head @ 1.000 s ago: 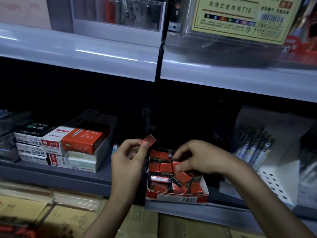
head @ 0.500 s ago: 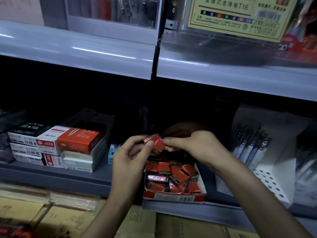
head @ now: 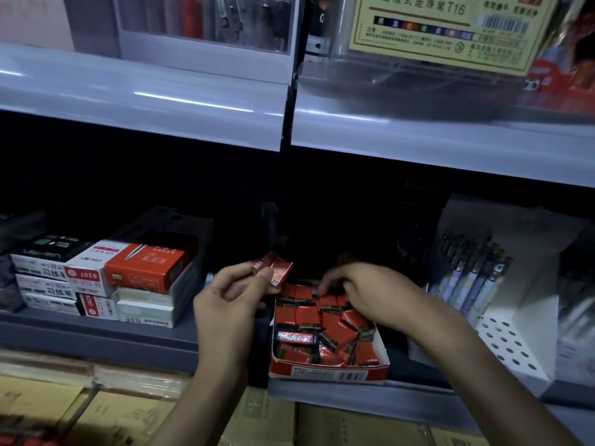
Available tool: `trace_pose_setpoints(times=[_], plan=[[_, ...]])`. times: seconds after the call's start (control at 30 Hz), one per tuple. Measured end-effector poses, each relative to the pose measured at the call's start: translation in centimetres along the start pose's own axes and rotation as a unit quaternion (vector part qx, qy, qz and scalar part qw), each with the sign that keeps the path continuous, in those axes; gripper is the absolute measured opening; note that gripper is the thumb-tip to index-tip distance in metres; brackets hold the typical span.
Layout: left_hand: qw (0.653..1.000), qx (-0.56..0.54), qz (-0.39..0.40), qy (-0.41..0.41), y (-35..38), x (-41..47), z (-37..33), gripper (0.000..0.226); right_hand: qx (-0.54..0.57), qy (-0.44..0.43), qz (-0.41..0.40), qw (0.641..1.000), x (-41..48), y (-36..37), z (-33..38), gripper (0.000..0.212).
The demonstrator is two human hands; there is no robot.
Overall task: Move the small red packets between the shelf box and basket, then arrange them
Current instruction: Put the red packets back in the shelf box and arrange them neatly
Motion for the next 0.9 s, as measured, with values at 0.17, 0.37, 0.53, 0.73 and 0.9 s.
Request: trace_pose_setpoints(times=[0.17,0.37,0.53,0.73,0.9], plan=[[1.0,-0.006,-0.011,-0.011,-0.1,0.1,0.4,0.013,-0.113,-0.051,0.003,0.992,0.2,1.2,0.4,0.062],[1.0,0.003,-0.011,-0.012,-0.2,-0.1,0.3,0.011,-0.2,-0.092,0.037,0.975,-0.3,0.6,1.8,0.056],[1.0,-0.004,-0.007,-0.02,-0.1,0.1,0.4,0.011,-0.214,-0.118,0.07,0.967,-0.2,-0.1,1.7,0.053],[0.999,-0.025,-0.004,-0.023,0.1,-0.3,0.2,0.011,-0.175,-0.074,0.081,0.978,-0.9,-0.1,1.0,0.067],[0.999,-0.019,-0.012,-0.024,0.3,-0.3,0.4,0.012,-0.134,-0.093,0.112,0.98,-0.1,-0.3,0.9,0.065]])
Point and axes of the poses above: each hand's wrist, its own x-axis towards the middle knuckle, its own y-axis out of the palm, z = x × y, the point moved 5 cm from there along x, towards the middle knuckle, and after that the axes turned 9 degrees about -y, right-handed, at the moved point
